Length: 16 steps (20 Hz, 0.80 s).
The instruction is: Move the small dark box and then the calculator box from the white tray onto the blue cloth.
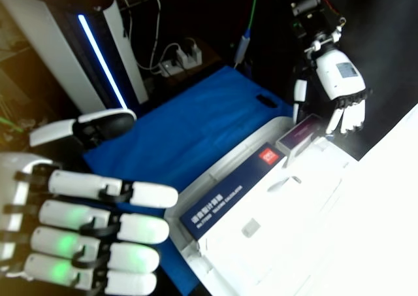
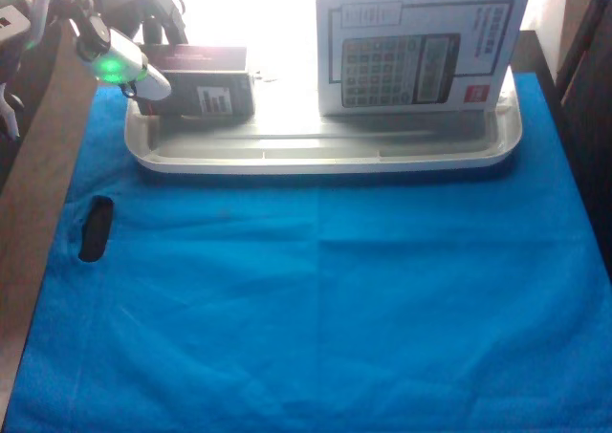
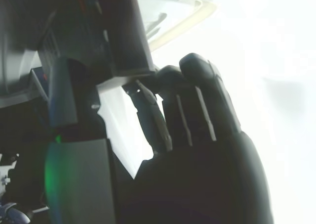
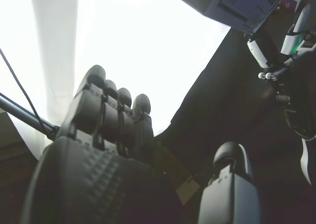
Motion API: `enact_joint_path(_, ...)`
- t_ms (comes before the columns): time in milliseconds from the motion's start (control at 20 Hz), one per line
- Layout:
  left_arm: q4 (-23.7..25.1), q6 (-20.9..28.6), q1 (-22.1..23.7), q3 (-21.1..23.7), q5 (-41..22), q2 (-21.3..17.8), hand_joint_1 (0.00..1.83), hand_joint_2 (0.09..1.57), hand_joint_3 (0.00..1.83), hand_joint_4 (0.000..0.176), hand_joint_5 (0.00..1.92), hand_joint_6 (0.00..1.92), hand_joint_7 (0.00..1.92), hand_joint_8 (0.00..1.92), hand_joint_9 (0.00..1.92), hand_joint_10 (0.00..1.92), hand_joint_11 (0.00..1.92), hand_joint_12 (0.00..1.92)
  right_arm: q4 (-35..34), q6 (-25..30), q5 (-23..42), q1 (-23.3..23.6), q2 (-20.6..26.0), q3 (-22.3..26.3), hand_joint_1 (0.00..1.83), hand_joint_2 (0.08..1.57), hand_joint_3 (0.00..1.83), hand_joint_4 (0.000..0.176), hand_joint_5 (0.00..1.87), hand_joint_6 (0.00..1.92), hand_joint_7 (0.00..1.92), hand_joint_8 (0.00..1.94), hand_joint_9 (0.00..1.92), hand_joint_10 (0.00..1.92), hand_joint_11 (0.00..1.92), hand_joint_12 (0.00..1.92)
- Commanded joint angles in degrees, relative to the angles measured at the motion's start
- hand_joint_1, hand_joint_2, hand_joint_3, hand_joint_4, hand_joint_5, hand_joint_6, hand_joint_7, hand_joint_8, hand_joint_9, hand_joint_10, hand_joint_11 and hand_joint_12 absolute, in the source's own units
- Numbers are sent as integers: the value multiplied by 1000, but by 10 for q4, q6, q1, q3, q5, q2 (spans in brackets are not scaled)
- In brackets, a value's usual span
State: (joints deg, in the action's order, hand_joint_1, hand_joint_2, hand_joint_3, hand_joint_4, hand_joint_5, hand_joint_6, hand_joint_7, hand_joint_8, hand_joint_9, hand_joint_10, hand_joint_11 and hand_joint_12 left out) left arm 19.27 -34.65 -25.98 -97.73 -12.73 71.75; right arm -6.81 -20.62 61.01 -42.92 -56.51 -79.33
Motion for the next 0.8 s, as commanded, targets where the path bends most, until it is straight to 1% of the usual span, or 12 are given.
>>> enact_joint_path(0, -8, 0, 1, -1, -49, 1, 1197, 1023, 0, 0, 1202, 582, 819, 1579, 727, 1921, 734, 1921, -14, 6, 69, 7, 2, -3, 387, 896, 0, 6, 339, 5, 225, 1, 191, 3, 241, 70)
enact_joint_path(50, -12, 0, 2, 1, -56, -3, 1196, 1021, 0, 0, 1210, 569, 698, 1684, 581, 1921, 599, 1921, -14, 6, 69, 7, 2, -3, 380, 898, 0, 5, 345, 7, 224, 0, 193, 4, 248, 73)
enact_joint_path(100, -12, 0, 8, 12, -64, -15, 1198, 1024, 0, 0, 1200, 585, 746, 1629, 648, 1921, 674, 1921, -14, 6, 69, 7, 1, -3, 378, 893, 0, 6, 349, 7, 229, 3, 200, 6, 260, 79)
enact_joint_path(150, -13, 0, 13, 20, -69, -24, 1198, 1024, 0, 0, 1198, 590, 818, 1815, 874, 1921, 929, 1921, -13, 6, 69, 7, 0, -3, 374, 889, 0, 6, 345, 5, 229, 2, 200, 5, 262, 80)
enact_joint_path(200, -12, 6, 16, 34, -78, -37, 1240, 1115, 0, 0, 1174, 485, 786, 1518, 634, 1252, 463, 1566, -13, 6, 69, 7, -2, -4, 378, 882, 0, 9, 347, 5, 234, 4, 207, 7, 266, 82)
enact_joint_path(250, 14, 47, 16, 43, -95, -51, 1249, 1126, 0, 0, 1205, 397, 780, 1445, 623, 978, 338, 1424, -13, 6, 68, 7, -8, -7, 375, 880, 0, 13, 352, 6, 236, 4, 209, 8, 267, 83)
enact_joint_path(300, 44, 96, 16, 48, -111, -62, 1252, 1114, 4, 0, 1235, 442, 774, 1337, 612, 791, 266, 1325, -13, 6, 68, 7, -12, -10, 375, 877, 0, 17, 356, 8, 241, 6, 218, 11, 274, 86)
enact_joint_path(350, 70, 133, 19, 51, -123, -71, 1258, 1103, 3, 0, 1266, 368, 809, 1315, 640, 834, 234, 1353, -13, 6, 68, 7, -13, -11, 373, 879, 0, 11, 357, 7, 245, 6, 227, 13, 287, 91)
enact_joint_path(400, 83, 145, 24, 58, -129, -79, 1245, 1131, 3, 0, 1161, 557, 773, 1383, 547, 1007, 129, 1514, -13, 6, 68, 7, -13, -11, 369, 884, 0, 8, 352, 4, 248, 7, 229, 12, 285, 90)
enact_joint_path(450, 93, 145, 32, 71, -135, -90, 1248, 1126, 0, 0, 1166, 557, 790, 1362, 590, 1043, 238, 1533, -13, 6, 68, 7, -13, -11, 381, 885, 0, 4, 347, 1, 250, 6, 228, 10, 275, 85)
enact_joint_path(550, 116, 145, 48, 100, -152, -113, 1217, 1201, 1, 0, 971, 798, 692, 1581, 530, 1286, 334, 1578, -13, 7, 68, 7, -13, -11, 382, 897, 3, 0, 333, 0, 281, 15, 251, 16, 269, 82)
enact_joint_path(750, 157, 145, 59, 163, -192, -160, 1191, 1238, 0, 0, 936, 950, 569, 1641, 354, 1468, 149, 1647, -13, 10, 68, 7, -14, -11, 310, 903, 4, 0, 351, 5, 325, 19, 286, 19, 303, 94)
